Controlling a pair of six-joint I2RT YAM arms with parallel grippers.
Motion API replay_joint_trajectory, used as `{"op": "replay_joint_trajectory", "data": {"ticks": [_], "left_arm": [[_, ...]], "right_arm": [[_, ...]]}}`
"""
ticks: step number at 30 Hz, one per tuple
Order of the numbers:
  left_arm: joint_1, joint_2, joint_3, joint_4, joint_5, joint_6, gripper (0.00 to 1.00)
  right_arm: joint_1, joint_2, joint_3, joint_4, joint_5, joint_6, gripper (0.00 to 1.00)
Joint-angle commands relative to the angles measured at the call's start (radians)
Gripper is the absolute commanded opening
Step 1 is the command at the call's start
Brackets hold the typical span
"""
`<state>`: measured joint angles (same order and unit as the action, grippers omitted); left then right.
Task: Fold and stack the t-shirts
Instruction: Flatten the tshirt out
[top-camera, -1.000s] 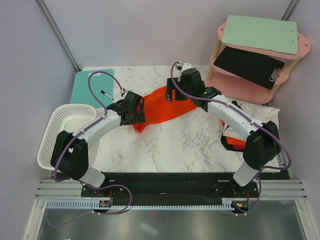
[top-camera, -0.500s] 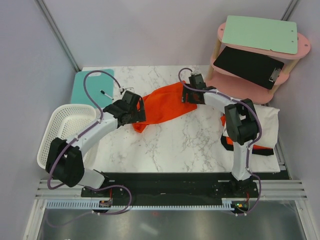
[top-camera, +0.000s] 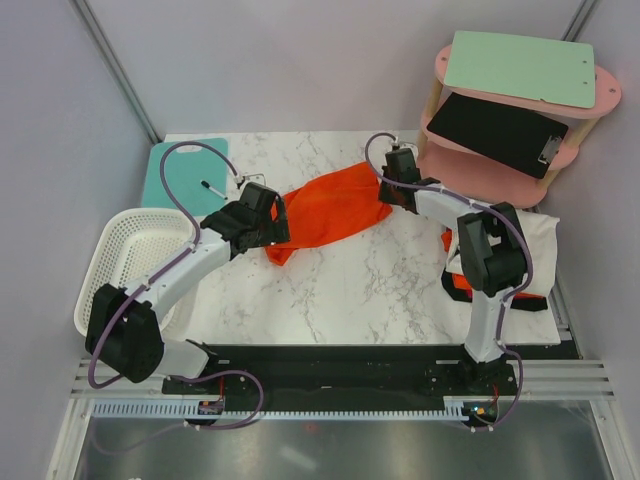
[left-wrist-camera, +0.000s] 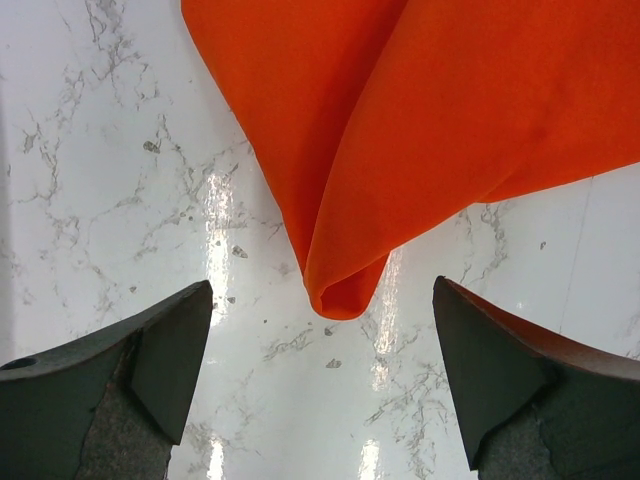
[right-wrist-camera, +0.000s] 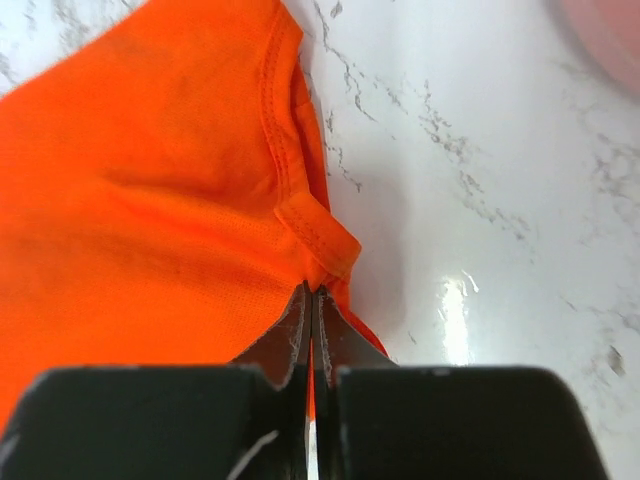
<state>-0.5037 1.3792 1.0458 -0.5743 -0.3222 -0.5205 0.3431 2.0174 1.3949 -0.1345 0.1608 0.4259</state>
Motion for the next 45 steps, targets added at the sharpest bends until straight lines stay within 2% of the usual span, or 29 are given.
{"op": "replay_joint_trajectory", "data": {"ticks": [1,10,12,16,19,24,25,27,28,30,31,33,35,38,40,41,42,44,45], "left_arm": [[-0.002,-0.011,-0.006,0.013,-0.032,0.014,0.97],[0.001,-0.025,-0.001,0.004,-0.074,0.037,0.97],[0.005,-0.020,0.011,-0.006,-0.075,0.042,0.97],[0.007,-0.019,0.025,-0.010,-0.069,0.036,0.97],[0.007,-0.031,0.022,-0.016,-0.069,0.024,0.97],[0.010,-0.061,0.019,-0.035,-0.086,0.019,0.97],[0.010,-0.066,0.019,-0.041,-0.092,0.019,0.97],[0.017,-0.083,0.019,-0.051,-0.106,0.019,0.97],[0.021,-0.088,0.017,-0.056,-0.112,0.016,0.97],[0.033,-0.100,0.016,-0.065,-0.127,0.005,0.96],[0.037,-0.104,0.016,-0.082,-0.135,-0.004,0.96],[0.062,-0.118,0.017,-0.101,-0.147,-0.027,0.96],[0.086,-0.131,0.017,-0.131,-0.173,-0.045,0.97],[0.105,-0.166,0.016,-0.165,-0.239,-0.078,0.96],[0.108,-0.192,0.011,-0.168,-0.256,-0.092,0.96],[0.113,-0.198,0.010,-0.165,-0.256,-0.093,0.96],[0.113,-0.201,0.011,-0.164,-0.255,-0.095,0.96],[0.114,-0.194,0.011,-0.159,-0.230,-0.096,0.96],[0.113,-0.187,0.010,-0.141,-0.213,-0.084,0.97]], "right_arm": [[0.000,-0.176,-0.022,0.076,0.071,-0.003,0.00],[-0.001,-0.667,-0.027,0.000,0.391,-0.099,0.00],[-0.003,-0.779,-0.005,-0.008,0.404,-0.128,0.00],[-0.003,-0.833,0.108,-0.048,0.338,-0.150,0.00],[-0.003,-0.754,0.235,-0.088,0.211,-0.138,0.00],[0.023,-0.469,0.521,-0.144,-0.094,-0.098,0.00],[0.060,-0.368,0.626,-0.161,-0.125,-0.111,0.00],[0.117,-0.266,0.731,-0.224,-0.197,-0.145,0.00],[0.188,-0.176,0.818,-0.249,-0.210,-0.169,0.00],[0.261,-0.091,0.892,-0.327,-0.224,-0.225,0.00],[0.325,-0.032,0.907,-0.344,-0.237,-0.233,0.00],[0.373,0.001,0.862,-0.332,-0.280,-0.196,0.00],[0.430,0.021,0.724,-0.275,-0.432,-0.147,0.00],[0.526,0.043,0.583,-0.172,-0.512,-0.105,0.00],[0.577,0.072,0.572,-0.181,-0.535,-0.128,0.12],[0.583,0.076,0.567,-0.185,-0.575,-0.134,0.27],[0.583,0.073,0.560,-0.183,-0.580,-0.137,0.35],[0.576,0.029,0.517,-0.185,-0.496,-0.157,0.50],[0.570,0.006,0.498,-0.183,-0.441,-0.167,0.63]]}}
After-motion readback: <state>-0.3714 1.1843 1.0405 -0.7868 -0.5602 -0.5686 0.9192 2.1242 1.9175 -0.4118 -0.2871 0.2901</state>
